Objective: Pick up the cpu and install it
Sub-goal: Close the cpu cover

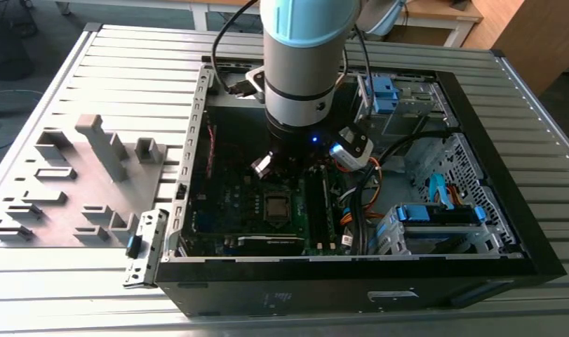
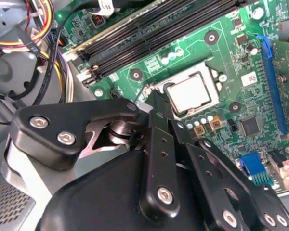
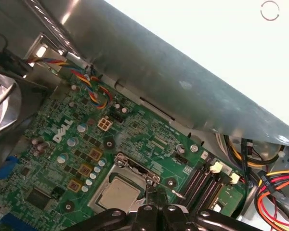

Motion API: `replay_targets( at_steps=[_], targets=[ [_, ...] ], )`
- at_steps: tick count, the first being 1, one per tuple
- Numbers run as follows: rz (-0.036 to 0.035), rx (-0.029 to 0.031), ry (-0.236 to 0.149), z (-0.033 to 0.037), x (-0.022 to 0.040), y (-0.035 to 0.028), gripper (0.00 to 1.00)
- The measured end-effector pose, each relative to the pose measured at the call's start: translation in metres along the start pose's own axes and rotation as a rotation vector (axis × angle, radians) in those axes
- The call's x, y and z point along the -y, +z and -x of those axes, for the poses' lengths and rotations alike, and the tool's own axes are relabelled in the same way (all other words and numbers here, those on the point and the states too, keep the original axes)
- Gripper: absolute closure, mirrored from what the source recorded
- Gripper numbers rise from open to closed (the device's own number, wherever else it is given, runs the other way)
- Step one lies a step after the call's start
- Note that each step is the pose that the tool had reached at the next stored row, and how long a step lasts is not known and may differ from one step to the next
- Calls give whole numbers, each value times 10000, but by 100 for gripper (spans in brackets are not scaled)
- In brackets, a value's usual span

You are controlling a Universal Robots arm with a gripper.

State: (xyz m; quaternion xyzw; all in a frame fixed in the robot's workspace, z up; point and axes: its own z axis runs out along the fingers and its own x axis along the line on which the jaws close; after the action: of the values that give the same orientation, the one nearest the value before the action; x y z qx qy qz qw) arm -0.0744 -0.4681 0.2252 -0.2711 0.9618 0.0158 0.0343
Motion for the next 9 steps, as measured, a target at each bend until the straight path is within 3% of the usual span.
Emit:
replay_targets(
  at_steps=[9],
  targets=[
    [-2, 5, 0, -97, 31, -7, 88]
  ],
)
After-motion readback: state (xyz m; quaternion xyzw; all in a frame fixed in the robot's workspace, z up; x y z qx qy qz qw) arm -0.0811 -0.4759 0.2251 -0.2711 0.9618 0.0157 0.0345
